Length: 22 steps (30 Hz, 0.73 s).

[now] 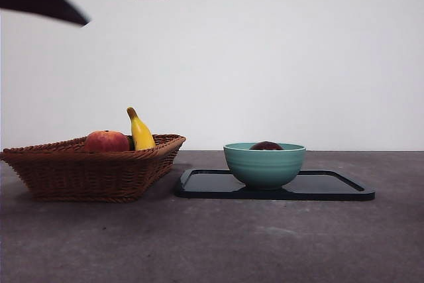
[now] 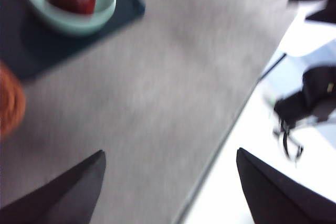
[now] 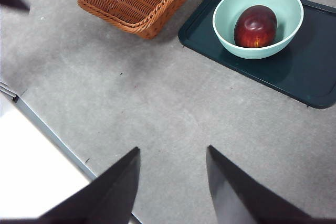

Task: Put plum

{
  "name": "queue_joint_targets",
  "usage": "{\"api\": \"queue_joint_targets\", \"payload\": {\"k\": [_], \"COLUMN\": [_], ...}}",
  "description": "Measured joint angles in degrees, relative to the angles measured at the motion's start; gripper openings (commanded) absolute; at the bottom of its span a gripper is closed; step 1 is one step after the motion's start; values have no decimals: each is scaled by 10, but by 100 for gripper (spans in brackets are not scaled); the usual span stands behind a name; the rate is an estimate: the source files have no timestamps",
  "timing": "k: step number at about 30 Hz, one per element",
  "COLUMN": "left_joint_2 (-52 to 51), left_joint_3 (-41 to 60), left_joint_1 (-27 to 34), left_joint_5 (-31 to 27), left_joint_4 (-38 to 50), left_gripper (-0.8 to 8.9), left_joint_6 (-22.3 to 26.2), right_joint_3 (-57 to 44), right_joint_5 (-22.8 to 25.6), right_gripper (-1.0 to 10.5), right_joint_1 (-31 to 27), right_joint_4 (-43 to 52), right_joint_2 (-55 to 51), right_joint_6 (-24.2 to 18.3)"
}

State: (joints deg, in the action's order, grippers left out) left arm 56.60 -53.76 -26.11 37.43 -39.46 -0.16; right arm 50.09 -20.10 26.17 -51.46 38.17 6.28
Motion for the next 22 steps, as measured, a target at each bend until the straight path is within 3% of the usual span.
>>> {"api": "queue_joint_targets", "payload": {"k": [4,8,22], "left_joint_2": [11,59,332], "left_joint_3": [-19,-72,-329], "left_joint_1": [-28,-47,-72], "left_joint_5": [-46,-92,-137], "left_joint_4": [72,76,76], "left_gripper": [406,406,406], "left_joint_6": [-38,-49,-24], "right_joint_3": [0,0,0], "right_joint_5": [-12,-13,-14], "right_gripper": [202,202,203], "right_joint_1": [0,0,0], "right_joint_4": [0,0,-5], "right_joint_2": [0,0,-1], "right_joint_6": [0,0,2]}}
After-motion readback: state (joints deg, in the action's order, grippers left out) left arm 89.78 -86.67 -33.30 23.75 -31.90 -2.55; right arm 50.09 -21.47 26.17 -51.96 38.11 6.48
